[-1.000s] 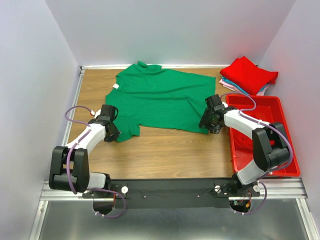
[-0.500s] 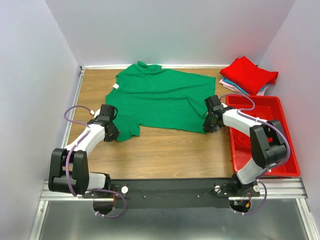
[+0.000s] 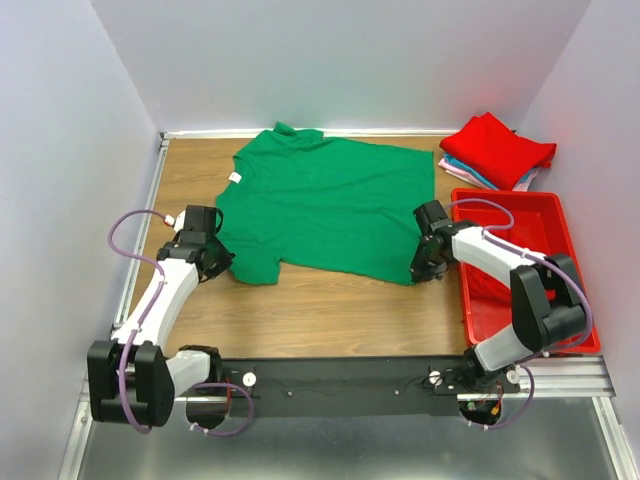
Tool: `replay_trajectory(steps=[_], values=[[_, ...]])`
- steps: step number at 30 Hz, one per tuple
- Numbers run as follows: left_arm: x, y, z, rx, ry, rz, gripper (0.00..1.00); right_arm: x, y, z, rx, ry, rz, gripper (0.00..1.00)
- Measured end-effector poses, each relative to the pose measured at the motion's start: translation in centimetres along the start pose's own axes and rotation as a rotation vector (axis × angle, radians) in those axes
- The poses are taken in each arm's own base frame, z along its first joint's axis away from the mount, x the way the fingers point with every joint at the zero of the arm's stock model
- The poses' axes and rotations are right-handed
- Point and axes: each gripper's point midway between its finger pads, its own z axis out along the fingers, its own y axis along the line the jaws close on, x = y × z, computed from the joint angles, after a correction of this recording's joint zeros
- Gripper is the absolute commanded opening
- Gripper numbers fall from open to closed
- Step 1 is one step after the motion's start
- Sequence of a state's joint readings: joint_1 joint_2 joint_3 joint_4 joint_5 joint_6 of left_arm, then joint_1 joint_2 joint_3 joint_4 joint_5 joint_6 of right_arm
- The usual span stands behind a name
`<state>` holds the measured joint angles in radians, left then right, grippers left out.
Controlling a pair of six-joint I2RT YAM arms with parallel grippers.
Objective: Fold and stack the t-shirts
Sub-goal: Fold the tshirt
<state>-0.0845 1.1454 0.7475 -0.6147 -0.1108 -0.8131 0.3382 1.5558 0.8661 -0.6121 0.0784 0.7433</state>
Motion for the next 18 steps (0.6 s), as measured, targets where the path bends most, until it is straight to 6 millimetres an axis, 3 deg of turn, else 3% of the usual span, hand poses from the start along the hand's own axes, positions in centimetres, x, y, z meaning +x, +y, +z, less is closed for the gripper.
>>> replay_trajectory(steps=[5, 11, 18], values=[[-0.7, 0.2, -1.4, 0.011, -0.025, -0.021, 0.00, 1.9, -0.9, -1.3, -0.001, 0.057, -0.005, 0.02], [-1.0, 0.0, -2.4, 0.029, -0.036, -0.022, 0.00, 2.7, -0.8, -2.4, -0.024, 0.088, -0.004, 0.02], [-2.0, -2.3, -2.5, 0.117, -0.040, 0.013, 0.00, 1.0, 0.5, -4.0, -0.052, 0.046, 0.014, 0.01]])
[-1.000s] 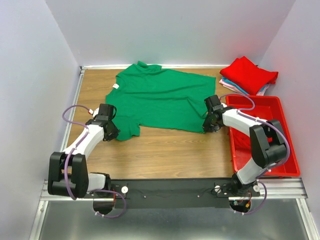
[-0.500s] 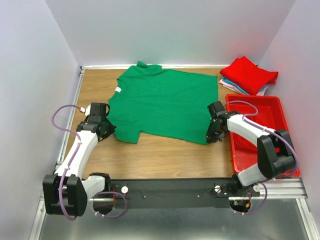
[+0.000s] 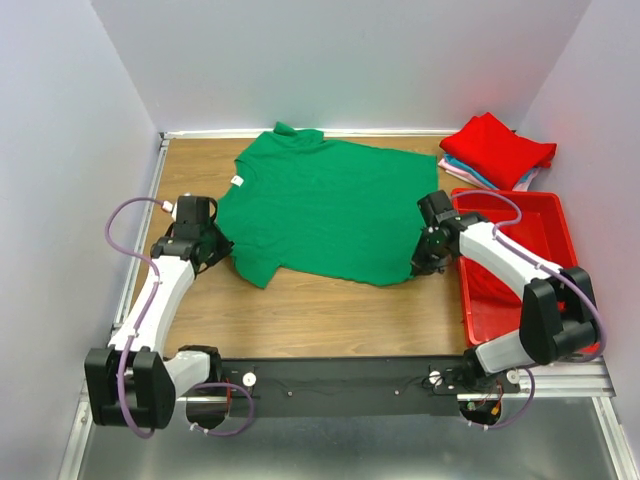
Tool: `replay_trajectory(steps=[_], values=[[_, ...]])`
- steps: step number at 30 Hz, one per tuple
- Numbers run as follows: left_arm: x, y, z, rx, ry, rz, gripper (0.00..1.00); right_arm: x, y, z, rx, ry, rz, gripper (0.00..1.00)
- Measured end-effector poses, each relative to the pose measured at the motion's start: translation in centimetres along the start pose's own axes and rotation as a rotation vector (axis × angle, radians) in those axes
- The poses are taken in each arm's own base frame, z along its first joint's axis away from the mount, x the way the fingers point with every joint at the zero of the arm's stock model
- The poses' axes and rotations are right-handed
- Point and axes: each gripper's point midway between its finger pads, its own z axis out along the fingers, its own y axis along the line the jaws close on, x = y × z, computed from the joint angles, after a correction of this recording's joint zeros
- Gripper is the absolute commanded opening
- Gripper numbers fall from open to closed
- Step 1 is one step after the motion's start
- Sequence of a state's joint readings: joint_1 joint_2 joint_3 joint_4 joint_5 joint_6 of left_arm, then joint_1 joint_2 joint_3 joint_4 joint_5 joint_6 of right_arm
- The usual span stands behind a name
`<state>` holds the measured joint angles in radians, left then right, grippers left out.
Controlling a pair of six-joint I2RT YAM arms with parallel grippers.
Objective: Fold and stack the t-shirts
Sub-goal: Fold the tshirt
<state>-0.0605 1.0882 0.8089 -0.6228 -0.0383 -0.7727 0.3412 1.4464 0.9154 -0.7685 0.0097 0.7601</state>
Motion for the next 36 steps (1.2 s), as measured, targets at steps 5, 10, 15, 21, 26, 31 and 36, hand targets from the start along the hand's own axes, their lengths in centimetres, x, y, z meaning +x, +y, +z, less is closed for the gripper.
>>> replay_trajectory(steps=[5, 10, 15, 21, 26, 31, 36], values=[[-1.8, -2.5, 1.1, 0.069, -0.012, 0.028, 0.00, -2.3, 1.6, -0.4, -0.005, -0.043, 0.005, 0.01], [-3.9, -5.3, 2.9, 0.119, -0.018, 0.060, 0.00, -4.4, 2.7, 0.1, 0.017, -0.067, 0.011, 0.01], [-6.1, -7.8, 4.7, 0.157, -0.020, 0.098, 0.00, -6.1, 3.0, 0.8, 0.038, -0.078, 0.028, 0.01], [-8.9, -11.3, 7.2, 0.215, -0.023, 0.149, 0.00, -9.0, 2.6, 1.2, 0.052, -0.101, 0.079, 0.01], [-10.4, -13.6, 9.1, 0.253, -0.013, 0.176, 0.00, -11.5, 2.8, 2.1, 0.062, -0.105, 0.104, 0.01], [-11.8, -15.2, 10.3, 0.275, -0.014, 0.192, 0.00, -13.1, 3.5, 2.6, 0.057, -0.114, 0.106, 0.01], [-13.5, -16.9, 10.6, 0.306, -0.039, 0.196, 0.00, -14.1, 3.5, 2.3, 0.050, -0.130, 0.121, 0.01]])
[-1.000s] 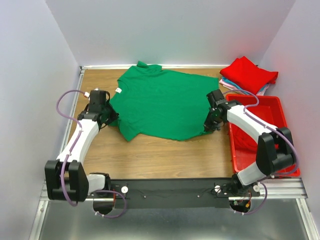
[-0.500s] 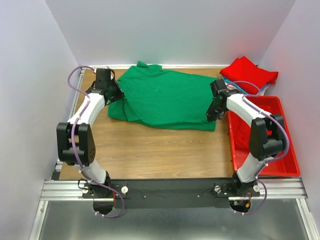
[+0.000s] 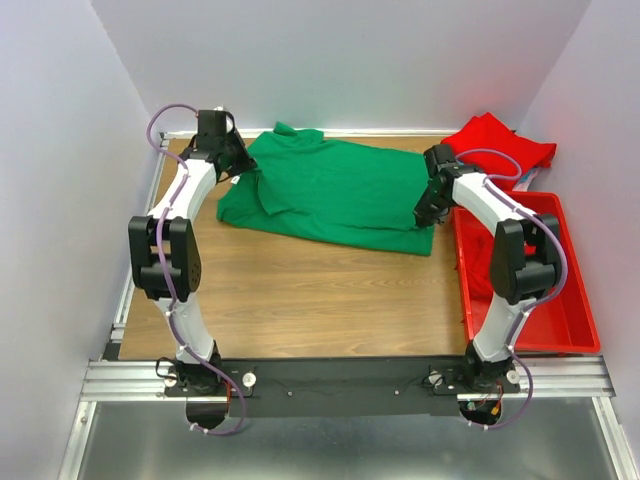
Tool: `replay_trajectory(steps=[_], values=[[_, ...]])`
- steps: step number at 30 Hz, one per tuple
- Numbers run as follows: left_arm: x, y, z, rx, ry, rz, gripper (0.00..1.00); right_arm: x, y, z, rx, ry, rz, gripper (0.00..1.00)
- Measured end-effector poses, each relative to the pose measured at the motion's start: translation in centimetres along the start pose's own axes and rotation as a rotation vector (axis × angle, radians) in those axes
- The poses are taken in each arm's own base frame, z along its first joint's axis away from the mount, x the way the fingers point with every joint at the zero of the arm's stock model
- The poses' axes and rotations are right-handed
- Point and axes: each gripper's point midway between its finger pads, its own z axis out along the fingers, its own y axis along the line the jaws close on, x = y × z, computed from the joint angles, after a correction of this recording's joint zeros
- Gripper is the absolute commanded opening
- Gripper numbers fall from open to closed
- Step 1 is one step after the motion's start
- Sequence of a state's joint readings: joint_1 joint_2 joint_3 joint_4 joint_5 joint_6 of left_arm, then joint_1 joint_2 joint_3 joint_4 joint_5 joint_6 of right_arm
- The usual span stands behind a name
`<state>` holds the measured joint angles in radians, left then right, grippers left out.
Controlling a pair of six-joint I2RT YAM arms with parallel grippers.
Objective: Fold and stack the t-shirts
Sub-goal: Fold the tshirt
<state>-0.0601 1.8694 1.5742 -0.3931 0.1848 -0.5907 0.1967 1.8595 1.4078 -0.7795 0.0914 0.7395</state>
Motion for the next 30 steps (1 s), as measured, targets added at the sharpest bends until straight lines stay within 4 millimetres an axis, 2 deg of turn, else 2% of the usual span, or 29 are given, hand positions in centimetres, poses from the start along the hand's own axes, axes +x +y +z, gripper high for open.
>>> replay_trajectory(steps=[10, 17, 25, 30], values=[[-2.0, -0.7, 1.7, 0.036, -0.008, -0.004, 0.00, -1.3, -0.5, -0.1, 0.002, -0.013, 0.028, 0.01], [-4.1, -0.8, 2.6, 0.066, -0.029, -0.014, 0.00, -2.8, -0.3, 0.4, 0.002, -0.025, 0.049, 0.01], [-4.1, -1.0, 4.4, 0.100, 0.000, -0.017, 0.00, -3.4, -0.7, 1.6, 0.021, -0.013, 0.064, 0.01], [-3.3, -0.3, 5.5, 0.089, 0.026, -0.025, 0.00, -3.7, -0.5, 2.8, 0.037, -0.007, 0.059, 0.01]])
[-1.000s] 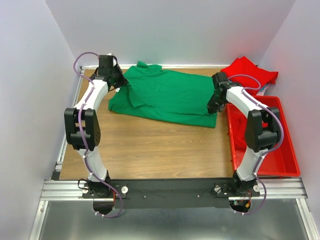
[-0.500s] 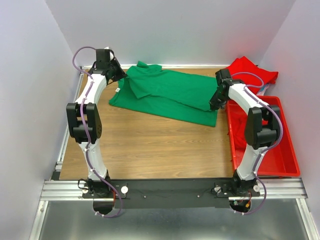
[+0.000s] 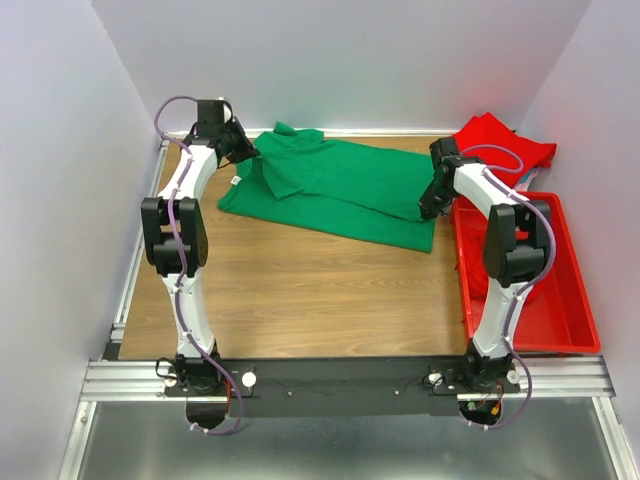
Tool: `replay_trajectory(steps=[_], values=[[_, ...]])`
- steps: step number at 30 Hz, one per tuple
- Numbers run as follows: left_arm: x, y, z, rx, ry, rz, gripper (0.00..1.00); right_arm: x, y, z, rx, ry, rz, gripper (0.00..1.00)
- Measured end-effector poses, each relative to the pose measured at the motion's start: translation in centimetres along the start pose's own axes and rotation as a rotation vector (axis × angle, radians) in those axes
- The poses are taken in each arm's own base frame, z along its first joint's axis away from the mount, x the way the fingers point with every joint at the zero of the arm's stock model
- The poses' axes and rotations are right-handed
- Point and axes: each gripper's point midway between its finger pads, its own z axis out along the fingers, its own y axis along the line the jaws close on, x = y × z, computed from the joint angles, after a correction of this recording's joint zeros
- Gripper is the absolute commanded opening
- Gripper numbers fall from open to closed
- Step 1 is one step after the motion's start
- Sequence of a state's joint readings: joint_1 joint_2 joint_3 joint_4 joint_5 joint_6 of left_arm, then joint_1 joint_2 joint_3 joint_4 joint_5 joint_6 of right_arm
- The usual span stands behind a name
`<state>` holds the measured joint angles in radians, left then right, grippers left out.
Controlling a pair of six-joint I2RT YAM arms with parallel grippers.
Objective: Fold and stack the t-shirts
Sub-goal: Fold the tshirt
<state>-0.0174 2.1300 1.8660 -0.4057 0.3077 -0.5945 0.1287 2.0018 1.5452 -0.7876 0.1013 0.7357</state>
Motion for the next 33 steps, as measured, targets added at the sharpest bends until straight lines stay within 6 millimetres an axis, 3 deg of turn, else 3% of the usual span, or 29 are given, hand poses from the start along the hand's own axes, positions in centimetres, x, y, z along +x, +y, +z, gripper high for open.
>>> replay_trajectory(steps=[3, 5, 7, 9, 12, 18, 24, 28, 33], values=[[-0.4, 0.0, 0.3, 0.003, -0.005, -0.001, 0.00, -0.2, -0.2, 0.4, 0.011, -0.003, 0.002, 0.02], [-0.8, -0.3, 0.6, 0.019, -0.009, 0.003, 0.08, -0.4, -0.3, 0.4, 0.019, -0.010, 0.004, 0.04], [-1.2, -0.6, 1.2, 0.035, -0.010, 0.005, 0.34, -0.7, -0.5, 0.4, 0.028, -0.021, 0.009, 0.23], [-1.6, -0.5, 1.7, 0.044, -0.013, -0.002, 0.54, -1.1, -0.5, 0.3, 0.036, -0.037, 0.020, 0.55], [-1.9, 0.2, 2.2, 0.041, -0.015, -0.011, 0.61, -2.1, -0.5, -0.1, 0.048, -0.072, 0.032, 0.71], [-2.6, 2.5, 1.9, 0.014, -0.030, -0.022, 0.62, -4.9, 0.4, -1.6, 0.035, -0.158, 0.035, 0.73], [1.2, 5.5, 2.7, -0.036, 0.045, -0.060, 0.62, -6.1, 3.1, -3.5, -0.025, -0.213, -0.026, 0.73], [3.5, 6.3, 3.4, -0.045, 0.088, -0.069, 0.62, -3.8, 7.6, -3.0, -0.105, -0.190, -0.115, 0.73], [5.6, 7.1, 4.1, -0.040, 0.113, -0.074, 0.62, 0.8, 10.3, 0.2, -0.144, -0.079, -0.198, 0.73]])
